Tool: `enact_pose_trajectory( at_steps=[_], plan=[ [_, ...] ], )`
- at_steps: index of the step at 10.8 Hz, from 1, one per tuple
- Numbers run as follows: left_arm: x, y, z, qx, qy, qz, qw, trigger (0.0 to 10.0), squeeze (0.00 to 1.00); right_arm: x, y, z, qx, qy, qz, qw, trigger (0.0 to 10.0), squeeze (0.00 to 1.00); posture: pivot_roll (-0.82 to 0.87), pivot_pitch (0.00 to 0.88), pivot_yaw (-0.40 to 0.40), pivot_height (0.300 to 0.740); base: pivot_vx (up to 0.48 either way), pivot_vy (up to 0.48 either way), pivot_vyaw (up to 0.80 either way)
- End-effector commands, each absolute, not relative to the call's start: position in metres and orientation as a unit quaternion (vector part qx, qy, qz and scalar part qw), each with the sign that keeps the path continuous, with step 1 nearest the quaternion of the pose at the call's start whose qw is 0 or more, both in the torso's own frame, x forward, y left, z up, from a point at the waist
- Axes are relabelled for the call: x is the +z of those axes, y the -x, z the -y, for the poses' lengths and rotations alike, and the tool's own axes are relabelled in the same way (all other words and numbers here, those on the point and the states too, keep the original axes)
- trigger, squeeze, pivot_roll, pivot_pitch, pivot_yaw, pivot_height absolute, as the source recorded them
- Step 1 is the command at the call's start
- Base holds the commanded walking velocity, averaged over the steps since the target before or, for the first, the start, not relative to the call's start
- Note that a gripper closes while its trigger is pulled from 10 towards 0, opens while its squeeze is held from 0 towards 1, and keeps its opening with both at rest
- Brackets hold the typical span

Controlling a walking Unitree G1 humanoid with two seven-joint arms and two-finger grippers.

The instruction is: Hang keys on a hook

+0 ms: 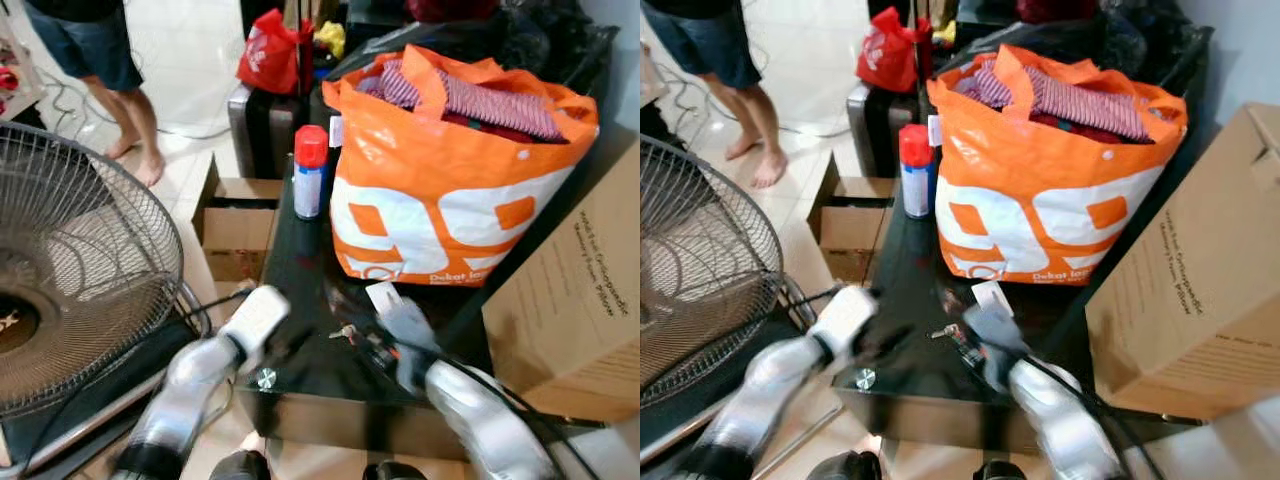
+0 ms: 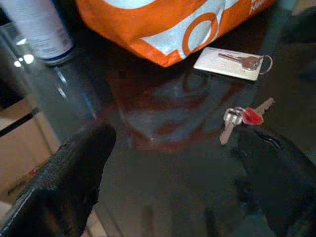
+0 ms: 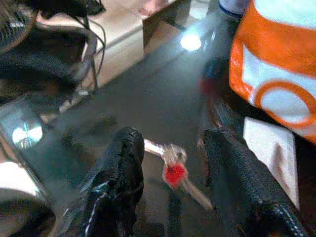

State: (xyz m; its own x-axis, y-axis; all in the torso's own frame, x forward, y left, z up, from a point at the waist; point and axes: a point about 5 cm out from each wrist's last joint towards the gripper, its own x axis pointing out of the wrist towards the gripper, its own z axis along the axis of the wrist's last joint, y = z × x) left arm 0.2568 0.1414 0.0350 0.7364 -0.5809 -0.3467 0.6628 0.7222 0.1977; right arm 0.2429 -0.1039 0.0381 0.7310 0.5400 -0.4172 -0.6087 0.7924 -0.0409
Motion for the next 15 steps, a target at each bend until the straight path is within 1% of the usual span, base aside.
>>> enact_pose_trajectory(
  at_steps=[1,2,4,5,6,8,10,11,12,13,15],
  plan=[
    [0.036,-0.252,-0.147,-0.324,-0.152,-0.133,0.924,10.0,0.0,0.033,-0.245,0.1,0.312,0.097,-0.2,0.924,10.0,0.0,-0.08,0.038,-0.023,0.74,0.0,0.0,0.0],
    [0.033,-0.246,-0.152,-0.316,-0.151,-0.145,0.925,10.0,0.0,0.028,-0.25,0.095,0.308,0.104,-0.205,0.923,10.0,0.0,-0.08,0.041,-0.023,0.74,0.0,0.0,0.0],
    [0.028,-0.233,-0.152,-0.326,-0.162,-0.167,0.916,10.0,0.0,0.016,-0.262,0.093,0.278,0.113,-0.227,0.926,10.0,0.0,-0.08,0.06,-0.033,0.74,0.0,0.0,0.0],
    [0.032,-0.231,-0.148,-0.336,-0.163,-0.165,0.913,10.0,0.0,0.01,-0.267,0.094,0.267,0.107,-0.241,0.927,10.0,0.0,-0.08,0.085,-0.039,0.74,0.0,0.0,0.0],
    [0.035,-0.232,-0.15,-0.334,-0.169,-0.161,0.913,10.0,0.0,0.006,-0.27,0.095,0.251,0.118,-0.243,0.93,10.0,0.0,-0.08,0.108,-0.042,0.74,0.0,0.0,0.0],
    [0.043,-0.229,-0.155,-0.334,-0.175,-0.157,0.913,10.0,0.0,0.002,-0.272,0.092,0.244,0.104,-0.249,0.932,10.0,0.0,-0.07,0.148,-0.042,0.74,0.0,0.0,0.0],
    [0.042,-0.222,-0.159,-0.335,-0.178,-0.168,0.91,10.0,0.0,0.0,-0.271,0.087,0.252,0.092,-0.252,0.93,10.0,0.0,-0.07,0.169,-0.042,0.74,0.0,0.0,0.0],
    [0.042,-0.218,-0.16,-0.337,-0.177,-0.173,0.908,10.0,0.0,-0.001,-0.269,0.085,0.258,0.073,-0.252,0.93,10.0,1.0,-0.07,0.174,-0.043,0.74,0.0,0.0,0.0],
    [0.042,-0.216,-0.159,-0.336,-0.175,-0.175,0.909,10.0,0.0,-0.001,-0.267,0.083,0.266,0.062,-0.247,0.93,10.0,1.0,-0.07,0.179,-0.043,0.74,0.0,0.0,0.0],
    [0.042,-0.216,-0.159,-0.336,-0.174,-0.178,0.908,10.0,0.0,-0.001,-0.266,0.08,0.267,0.053,-0.243,0.931,10.0,0.0,-0.07,0.185,-0.043,0.74,0.0,0.0,0.0],
    [0.045,-0.215,-0.16,-0.336,-0.174,-0.178,0.908,10.0,0.0,-0.001,-0.266,0.077,0.258,0.05,-0.238,0.935,10.0,0.0,-0.06,0.192,-0.04,0.74,0.0,0.0,0.0]
  ],
)
